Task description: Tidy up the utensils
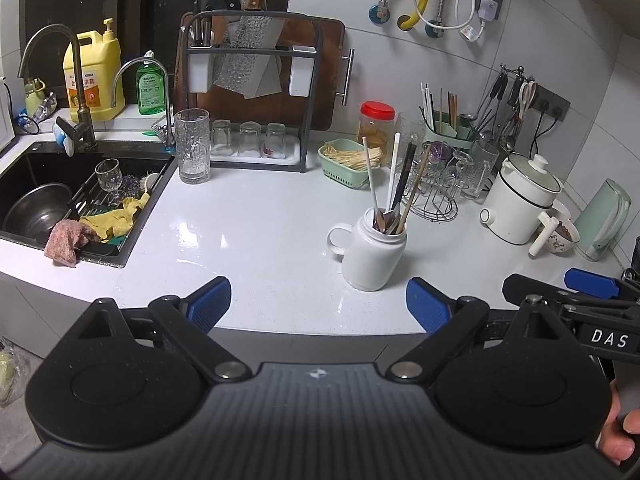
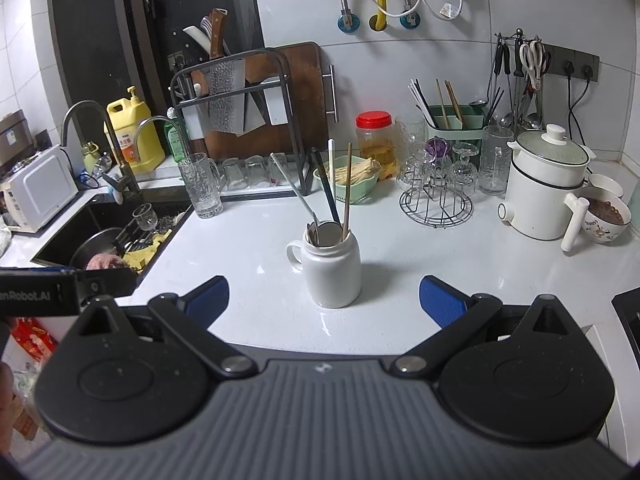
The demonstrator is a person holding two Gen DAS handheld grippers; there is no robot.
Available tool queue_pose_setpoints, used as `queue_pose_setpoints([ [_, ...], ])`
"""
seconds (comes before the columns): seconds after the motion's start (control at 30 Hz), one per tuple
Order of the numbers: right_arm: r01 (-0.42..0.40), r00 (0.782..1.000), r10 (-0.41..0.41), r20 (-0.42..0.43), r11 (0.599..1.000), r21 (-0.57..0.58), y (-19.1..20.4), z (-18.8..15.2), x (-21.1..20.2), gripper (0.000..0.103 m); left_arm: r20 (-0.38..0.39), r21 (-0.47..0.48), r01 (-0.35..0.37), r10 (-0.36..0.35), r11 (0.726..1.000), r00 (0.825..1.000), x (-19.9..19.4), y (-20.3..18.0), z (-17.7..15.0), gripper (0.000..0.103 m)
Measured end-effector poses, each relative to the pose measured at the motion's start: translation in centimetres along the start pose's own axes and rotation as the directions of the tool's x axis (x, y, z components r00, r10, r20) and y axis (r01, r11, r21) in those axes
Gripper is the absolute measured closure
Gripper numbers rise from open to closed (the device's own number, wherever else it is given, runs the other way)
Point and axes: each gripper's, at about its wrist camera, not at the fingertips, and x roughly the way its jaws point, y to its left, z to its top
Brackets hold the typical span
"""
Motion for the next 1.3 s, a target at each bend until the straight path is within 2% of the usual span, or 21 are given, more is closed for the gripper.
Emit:
queue_pose_setpoints([
  [1.3, 0.02, 0.999, -0.021, 0.034, 1.0, 0.022, 1.0, -1.2, -1.4, 0.0, 0.042, 0.027, -0.005, 0.004, 1.0, 0.999, -1.9, 0.4, -0.9, 0.006],
])
